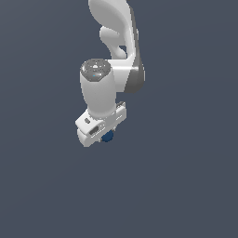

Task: Pick up the object and move it to a goal position.

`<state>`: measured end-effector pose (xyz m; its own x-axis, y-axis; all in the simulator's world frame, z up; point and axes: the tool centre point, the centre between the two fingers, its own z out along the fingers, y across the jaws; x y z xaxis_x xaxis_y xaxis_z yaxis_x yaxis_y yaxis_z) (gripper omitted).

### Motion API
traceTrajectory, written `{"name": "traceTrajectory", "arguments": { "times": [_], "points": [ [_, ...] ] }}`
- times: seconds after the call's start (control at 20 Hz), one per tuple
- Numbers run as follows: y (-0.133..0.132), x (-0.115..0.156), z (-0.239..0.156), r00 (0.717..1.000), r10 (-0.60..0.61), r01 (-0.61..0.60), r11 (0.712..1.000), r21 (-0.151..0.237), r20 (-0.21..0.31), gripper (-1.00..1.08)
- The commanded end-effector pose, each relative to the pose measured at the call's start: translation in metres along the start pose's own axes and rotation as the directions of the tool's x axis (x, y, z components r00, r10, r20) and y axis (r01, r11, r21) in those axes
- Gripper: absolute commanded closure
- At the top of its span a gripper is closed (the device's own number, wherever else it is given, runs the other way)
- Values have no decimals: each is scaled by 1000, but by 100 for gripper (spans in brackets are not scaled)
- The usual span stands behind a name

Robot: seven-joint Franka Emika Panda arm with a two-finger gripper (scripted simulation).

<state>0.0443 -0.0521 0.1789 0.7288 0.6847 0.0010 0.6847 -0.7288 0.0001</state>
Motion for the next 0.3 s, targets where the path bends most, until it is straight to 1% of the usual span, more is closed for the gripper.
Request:
{"name": "traceTrajectory", "arguments": {
  "times": [0.0,0.25],
  "points": [
    [3,3,-7,1000,0,0,1000,0,0,108],
    [5,5,-10,1000,0,0,1000,0,1,108]
  ]
}}
